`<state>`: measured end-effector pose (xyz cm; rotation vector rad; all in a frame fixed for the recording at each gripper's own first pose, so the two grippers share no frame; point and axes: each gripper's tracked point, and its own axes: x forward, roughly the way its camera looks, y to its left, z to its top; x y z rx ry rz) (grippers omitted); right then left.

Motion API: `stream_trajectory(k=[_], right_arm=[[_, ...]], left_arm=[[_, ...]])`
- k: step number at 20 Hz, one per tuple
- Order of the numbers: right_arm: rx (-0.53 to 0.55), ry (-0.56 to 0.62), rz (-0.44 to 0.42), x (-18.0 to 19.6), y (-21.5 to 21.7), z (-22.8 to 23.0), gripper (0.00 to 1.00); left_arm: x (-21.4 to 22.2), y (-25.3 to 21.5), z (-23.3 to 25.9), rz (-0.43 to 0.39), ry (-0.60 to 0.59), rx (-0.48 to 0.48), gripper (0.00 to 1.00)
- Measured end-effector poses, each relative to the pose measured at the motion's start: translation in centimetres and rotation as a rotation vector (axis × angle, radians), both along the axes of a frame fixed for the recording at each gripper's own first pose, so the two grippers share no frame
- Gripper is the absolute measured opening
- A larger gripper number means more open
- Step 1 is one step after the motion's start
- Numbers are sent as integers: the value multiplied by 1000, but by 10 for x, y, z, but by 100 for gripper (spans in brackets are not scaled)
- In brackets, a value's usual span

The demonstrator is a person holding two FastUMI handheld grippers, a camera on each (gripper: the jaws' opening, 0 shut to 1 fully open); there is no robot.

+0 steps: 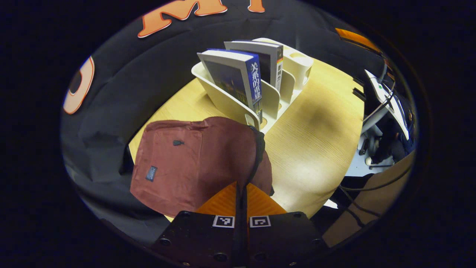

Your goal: Open the schoolbag, grab two books from the bookshelf and put them into the schoolbag.

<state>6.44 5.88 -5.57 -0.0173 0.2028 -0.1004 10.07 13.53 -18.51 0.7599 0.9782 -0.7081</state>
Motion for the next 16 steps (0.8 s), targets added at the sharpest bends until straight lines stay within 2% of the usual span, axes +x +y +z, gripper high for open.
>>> stream_trajectory(k=[2, 5, 11, 16], right_arm=[[-22, 0, -32, -2, 9, -1, 96], [31, 17, -30, 1, 32, 0, 96], [120, 52, 22, 17, 63, 10, 96], [154, 117, 105, 46, 100, 32, 96]], left_arm=[[9, 5, 22, -49, -3, -11, 1], [28, 19, 54, -84, -31, -18, 1], [72, 43, 93, -28, -91, -38, 1], [90, 43, 89, -24, -79, -61, 0]])
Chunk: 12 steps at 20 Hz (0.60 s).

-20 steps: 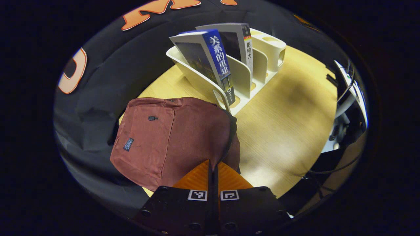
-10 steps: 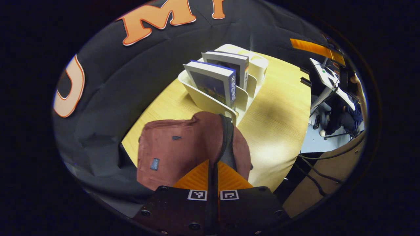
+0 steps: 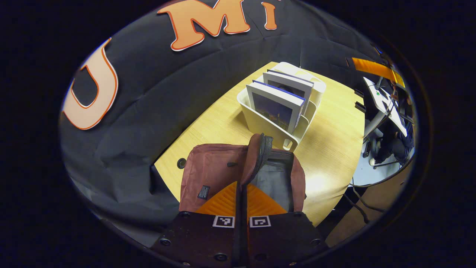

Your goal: Open the schoolbag, grab two books from the bookshelf and put them into the schoolbag.

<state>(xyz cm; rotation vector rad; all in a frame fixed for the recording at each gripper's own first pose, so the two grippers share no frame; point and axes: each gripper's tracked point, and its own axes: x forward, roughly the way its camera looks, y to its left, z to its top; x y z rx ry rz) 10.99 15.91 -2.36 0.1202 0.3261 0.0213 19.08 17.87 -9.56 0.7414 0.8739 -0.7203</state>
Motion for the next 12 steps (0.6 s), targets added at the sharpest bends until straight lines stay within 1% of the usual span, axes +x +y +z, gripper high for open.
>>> stream_trajectory(k=[2, 5, 8, 10, 12], right_arm=[[-3, 62, 36, 19, 16, 3, 96], [-68, 192, 70, 58, 37, -6, 96], [-105, 366, 94, 96, 52, -25, 96], [-153, 478, 107, 117, 57, -43, 96], [-153, 619, 109, 131, 64, -72, 96]], left_arm=[[2, 1, -3, -9, 10, -5, 1], [6, 7, -8, -11, 14, -15, 1], [5, 9, -14, -16, 32, -35, 1], [6, 13, -18, -16, 40, -45, 1], [8, 15, -21, -17, 49, -50, 1]])
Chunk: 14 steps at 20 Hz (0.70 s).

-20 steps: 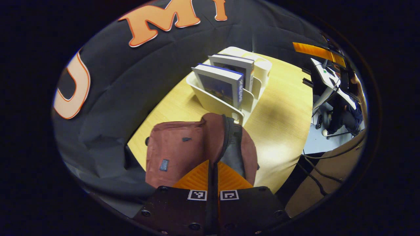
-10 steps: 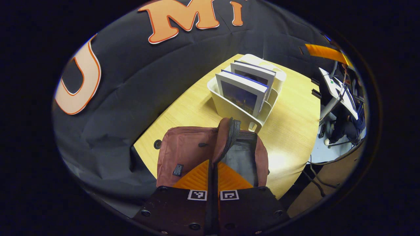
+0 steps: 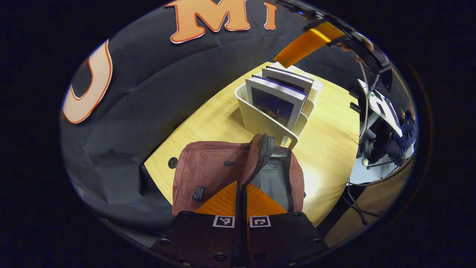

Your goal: Open the schoolbag, grab two books from the bookshelf and put them into the schoolbag.

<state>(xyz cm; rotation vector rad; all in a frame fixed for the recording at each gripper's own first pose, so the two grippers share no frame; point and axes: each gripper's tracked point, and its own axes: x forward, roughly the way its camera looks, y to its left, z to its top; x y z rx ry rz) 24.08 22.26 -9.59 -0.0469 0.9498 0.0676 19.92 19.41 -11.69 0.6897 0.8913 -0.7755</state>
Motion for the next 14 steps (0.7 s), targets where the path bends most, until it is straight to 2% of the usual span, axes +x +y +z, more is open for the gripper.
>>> stream_trajectory(k=[3, 7, 14], right_arm=[[-32, 178, -41, 7, -8, -41, 97], [-114, 239, -72, 16, -29, -63, 97], [-142, 323, -96, 26, -33, -88, 97]], left_arm=[[1, 4, -3, -4, 11, -7, 1], [1, 3, -8, -13, 27, -19, 1], [4, 4, -12, -16, 36, -21, 1]])
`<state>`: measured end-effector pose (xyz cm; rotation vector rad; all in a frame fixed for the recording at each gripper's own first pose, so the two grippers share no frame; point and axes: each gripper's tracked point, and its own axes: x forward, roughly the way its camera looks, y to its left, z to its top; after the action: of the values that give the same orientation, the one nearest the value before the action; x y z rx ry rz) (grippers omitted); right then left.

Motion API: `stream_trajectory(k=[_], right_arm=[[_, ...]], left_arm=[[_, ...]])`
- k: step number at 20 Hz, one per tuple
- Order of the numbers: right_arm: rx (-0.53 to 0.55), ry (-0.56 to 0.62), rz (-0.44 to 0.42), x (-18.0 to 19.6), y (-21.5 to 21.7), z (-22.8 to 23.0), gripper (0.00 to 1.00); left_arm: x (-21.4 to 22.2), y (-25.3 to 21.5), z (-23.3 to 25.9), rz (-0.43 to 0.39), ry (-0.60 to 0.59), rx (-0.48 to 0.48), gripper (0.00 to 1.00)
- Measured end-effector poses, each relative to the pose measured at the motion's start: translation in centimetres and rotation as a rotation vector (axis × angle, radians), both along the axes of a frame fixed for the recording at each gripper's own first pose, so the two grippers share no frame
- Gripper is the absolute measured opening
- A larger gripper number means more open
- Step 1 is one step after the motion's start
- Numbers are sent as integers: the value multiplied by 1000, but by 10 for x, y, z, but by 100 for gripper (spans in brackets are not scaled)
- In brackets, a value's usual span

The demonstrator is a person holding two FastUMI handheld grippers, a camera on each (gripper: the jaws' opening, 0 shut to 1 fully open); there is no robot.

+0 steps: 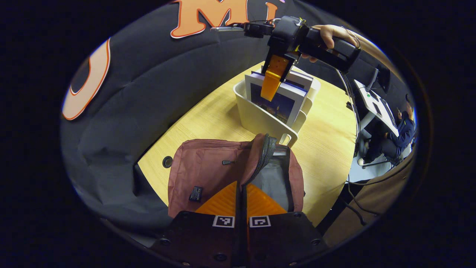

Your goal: Open the schoolbag, grab two books from the bookshelf and put them into the schoolbag.

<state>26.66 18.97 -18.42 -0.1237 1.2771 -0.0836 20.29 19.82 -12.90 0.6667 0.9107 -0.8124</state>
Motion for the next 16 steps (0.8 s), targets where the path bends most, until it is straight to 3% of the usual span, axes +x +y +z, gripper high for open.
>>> stream_trajectory(k=[3, 5, 7, 8, 9, 11, 14, 15, 16], right_arm=[[-19, 16, -9, 4, -5, -8, 93], [-52, 24, -15, 4, -12, -14, 81], [-87, 36, -9, 4, -17, -20, 64], [-96, 43, -11, 5, -17, -23, 41], [-101, 36, -9, 6, -16, -21, 44], [-106, 31, -11, 5, -18, -20, 37], [-107, 5, -26, 6, -17, -13, 34], [-99, -7, -32, 5, -16, -9, 43], [-83, -17, -43, 5, -14, -4, 43]], left_arm=[[-1, 2, -2, 8, 7, -4, 1], [-1, 2, -2, 9, 7, -4, 1], [0, 2, -3, 9, 6, -5, 1], [-1, 1, -3, 12, 10, -6, 1], [-1, 2, -3, 12, 14, -7, 1], [-1, 2, -5, 14, 17, -4, 1], [-1, 2, -4, 15, 15, -1, 1], [0, 2, -7, 14, 15, -1, 1], [0, 2, -9, 13, 15, 0, 1]])
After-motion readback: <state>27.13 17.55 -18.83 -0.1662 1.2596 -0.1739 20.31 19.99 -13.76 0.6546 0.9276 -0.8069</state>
